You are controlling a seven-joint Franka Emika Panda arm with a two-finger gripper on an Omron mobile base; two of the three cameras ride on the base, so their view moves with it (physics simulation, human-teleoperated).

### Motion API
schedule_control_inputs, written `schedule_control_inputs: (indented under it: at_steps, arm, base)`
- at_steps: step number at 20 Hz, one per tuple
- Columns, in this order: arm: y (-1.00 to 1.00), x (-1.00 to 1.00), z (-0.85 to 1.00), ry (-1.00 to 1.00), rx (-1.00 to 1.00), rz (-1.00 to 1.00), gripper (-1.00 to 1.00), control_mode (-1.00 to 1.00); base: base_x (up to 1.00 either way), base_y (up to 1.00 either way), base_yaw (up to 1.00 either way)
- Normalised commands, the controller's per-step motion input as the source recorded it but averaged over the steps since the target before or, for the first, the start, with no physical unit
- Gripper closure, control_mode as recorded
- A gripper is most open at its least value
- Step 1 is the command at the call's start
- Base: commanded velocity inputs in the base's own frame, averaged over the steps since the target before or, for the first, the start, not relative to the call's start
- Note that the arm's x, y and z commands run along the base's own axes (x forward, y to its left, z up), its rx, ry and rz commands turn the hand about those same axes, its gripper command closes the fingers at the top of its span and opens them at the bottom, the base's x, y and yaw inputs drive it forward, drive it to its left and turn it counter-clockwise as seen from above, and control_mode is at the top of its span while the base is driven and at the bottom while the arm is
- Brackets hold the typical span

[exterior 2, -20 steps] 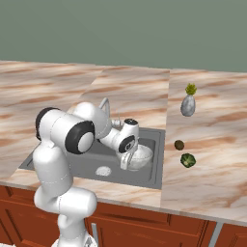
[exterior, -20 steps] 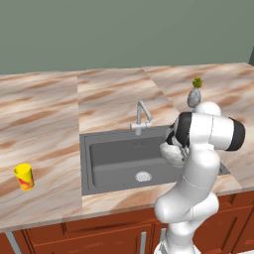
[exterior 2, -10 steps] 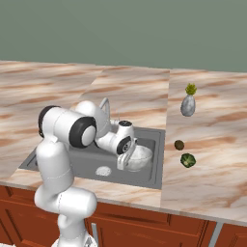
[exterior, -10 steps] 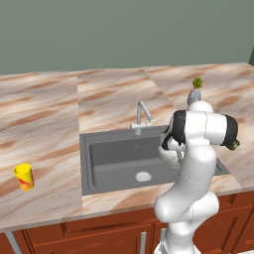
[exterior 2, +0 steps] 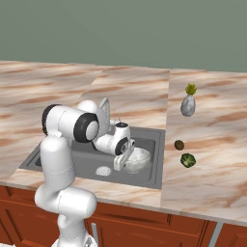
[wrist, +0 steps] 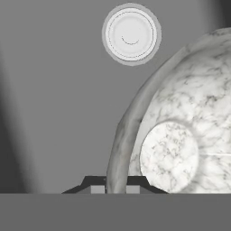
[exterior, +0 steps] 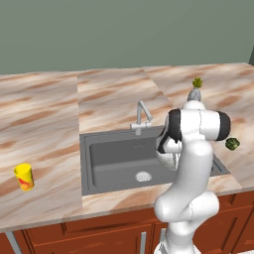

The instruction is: Remove the kiwi and broccoli from the sink. Then move the bowl and cup from the counter to the sink for washing.

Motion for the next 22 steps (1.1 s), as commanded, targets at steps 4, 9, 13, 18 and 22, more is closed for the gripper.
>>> schedule_control_inputs:
  at_steps: [4,9,13,18,22]
  arm:
    - [0.04,0.12,-0.20,0.05,0.00,-0.04,1.00,-1.00]
    - [0.01,0.14,-0.14,0.03,-0.01,-0.02,1.00,-1.00]
    - [-0.01,0.10,-0.14,0.02,-0.02,0.00,1.00,-1.00]
    - [0.00,0.10,-0.13,0.00,0.00,0.00,1.00,-1.00]
    - [0.00,0.12,-0.12,0.00,0.00,-0.01,1.00,-1.00]
  base:
    - [0.00,0.00,0.00]
    - [0.00,0.00,0.00]
    - [0.00,0.00,0.00]
    - [0.00,0.00,0.00]
    - [0.00,0.00,0.00]
